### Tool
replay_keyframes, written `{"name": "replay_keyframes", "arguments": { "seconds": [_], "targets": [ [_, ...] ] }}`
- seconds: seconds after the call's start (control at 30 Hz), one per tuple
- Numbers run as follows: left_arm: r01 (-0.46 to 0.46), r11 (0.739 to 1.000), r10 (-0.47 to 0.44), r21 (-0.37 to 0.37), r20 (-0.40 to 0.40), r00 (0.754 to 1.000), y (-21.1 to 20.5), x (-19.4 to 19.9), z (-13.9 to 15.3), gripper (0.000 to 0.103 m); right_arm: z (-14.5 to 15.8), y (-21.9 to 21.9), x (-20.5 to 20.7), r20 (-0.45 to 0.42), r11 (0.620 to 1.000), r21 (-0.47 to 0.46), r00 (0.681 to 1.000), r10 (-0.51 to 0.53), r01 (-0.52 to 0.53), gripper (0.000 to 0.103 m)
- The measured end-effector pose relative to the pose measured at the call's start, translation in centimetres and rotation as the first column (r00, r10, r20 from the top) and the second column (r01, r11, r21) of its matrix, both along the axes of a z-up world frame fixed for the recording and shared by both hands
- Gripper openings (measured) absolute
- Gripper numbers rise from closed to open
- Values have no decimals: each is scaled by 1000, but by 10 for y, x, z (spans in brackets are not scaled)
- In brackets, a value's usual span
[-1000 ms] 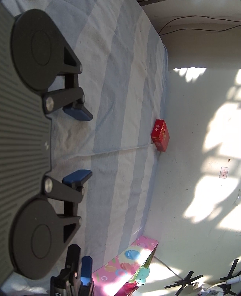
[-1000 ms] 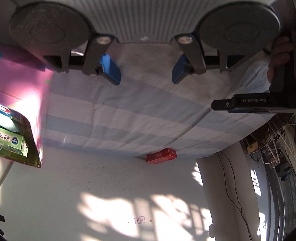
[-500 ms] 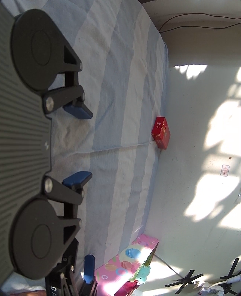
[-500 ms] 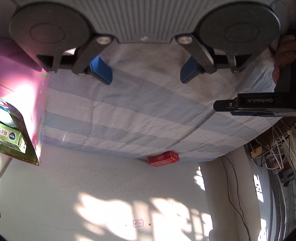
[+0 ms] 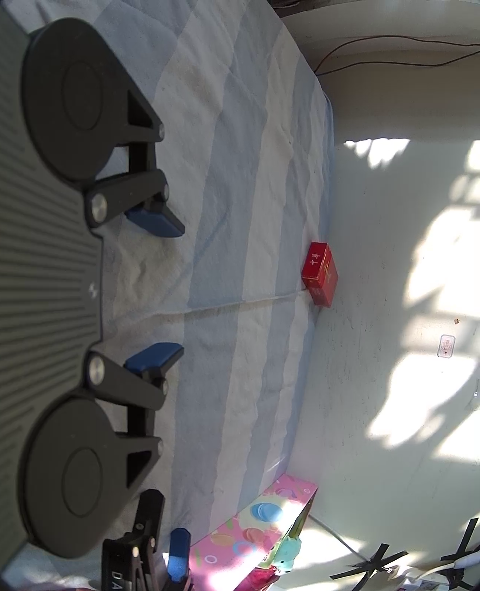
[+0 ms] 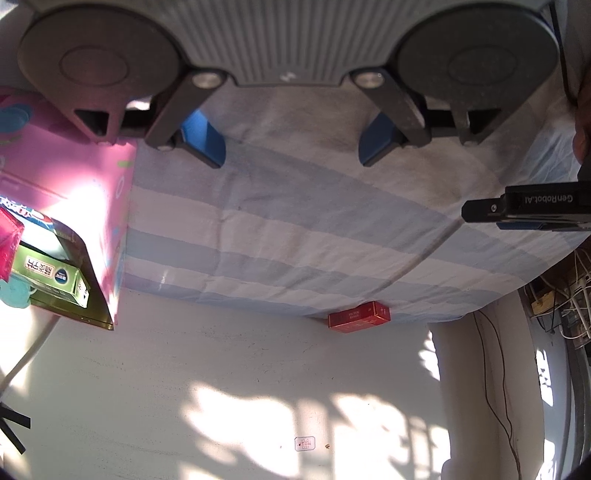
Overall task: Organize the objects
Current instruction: 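Move the right gripper to the red cigarette box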
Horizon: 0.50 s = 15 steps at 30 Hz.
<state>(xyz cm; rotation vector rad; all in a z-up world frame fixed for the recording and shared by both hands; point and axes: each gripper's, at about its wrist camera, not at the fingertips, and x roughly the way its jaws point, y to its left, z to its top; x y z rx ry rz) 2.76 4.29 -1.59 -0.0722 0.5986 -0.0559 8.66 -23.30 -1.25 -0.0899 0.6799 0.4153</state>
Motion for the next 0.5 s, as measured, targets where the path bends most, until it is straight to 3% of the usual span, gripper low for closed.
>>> {"name": "replay_keyframes", "arguments": {
  "seconds": [0.37, 0.43, 0.5],
  "targets": [
    [2, 1000, -2, 2, -9, 1000, 1, 0, 0, 69, 0, -3, -1, 0, 1000, -2, 1000, -28, 28, 83],
    [26, 1000, -25, 16, -22, 999, -1, 3, 1, 75, 0, 0, 0, 0, 1000, -19, 1000, -19, 19, 84],
    [57, 997, -55, 51, -31, 998, -2, 12, 2, 75, 0, 6, 0, 0, 999, -42, 1000, 2, -2, 84]
  ]
}}
